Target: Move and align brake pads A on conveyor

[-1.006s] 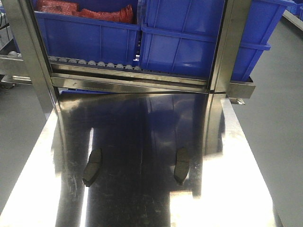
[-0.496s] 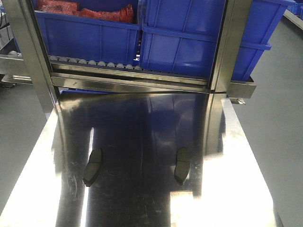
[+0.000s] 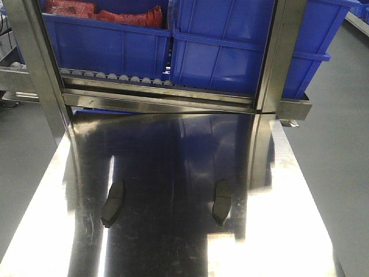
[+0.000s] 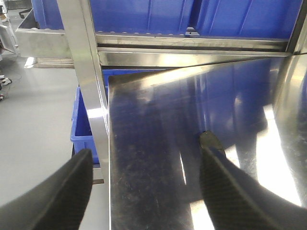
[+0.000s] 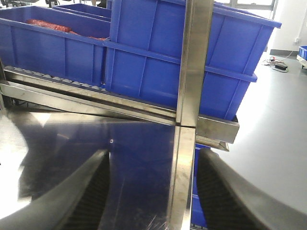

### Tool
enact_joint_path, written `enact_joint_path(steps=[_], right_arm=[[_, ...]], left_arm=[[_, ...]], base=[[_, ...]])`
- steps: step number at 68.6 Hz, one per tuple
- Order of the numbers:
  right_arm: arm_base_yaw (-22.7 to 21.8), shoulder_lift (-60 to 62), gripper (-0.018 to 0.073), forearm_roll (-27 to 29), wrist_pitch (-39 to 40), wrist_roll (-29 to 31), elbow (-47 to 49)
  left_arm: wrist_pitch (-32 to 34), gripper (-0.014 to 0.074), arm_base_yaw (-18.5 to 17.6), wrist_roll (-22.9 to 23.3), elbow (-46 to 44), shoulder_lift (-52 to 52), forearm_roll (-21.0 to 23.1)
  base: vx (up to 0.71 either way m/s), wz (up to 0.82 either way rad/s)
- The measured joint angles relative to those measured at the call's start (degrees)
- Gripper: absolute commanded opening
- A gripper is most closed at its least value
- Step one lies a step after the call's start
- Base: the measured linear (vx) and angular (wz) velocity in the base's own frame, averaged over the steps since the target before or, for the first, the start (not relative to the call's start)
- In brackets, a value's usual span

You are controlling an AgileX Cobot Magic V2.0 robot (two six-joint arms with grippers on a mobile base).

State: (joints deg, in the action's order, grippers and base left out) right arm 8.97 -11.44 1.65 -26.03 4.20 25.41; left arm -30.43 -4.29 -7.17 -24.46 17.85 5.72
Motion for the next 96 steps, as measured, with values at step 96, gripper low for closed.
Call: enact_joint_path(steps=[96], right_arm=[[0.0,0.0,0.04,0.0,0.0,0.0,0.0]], left_arm=[[-17.9,0.0449,0.0,7.5,-19.7,40.0,0.8]], base=[[0.0,0.0]])
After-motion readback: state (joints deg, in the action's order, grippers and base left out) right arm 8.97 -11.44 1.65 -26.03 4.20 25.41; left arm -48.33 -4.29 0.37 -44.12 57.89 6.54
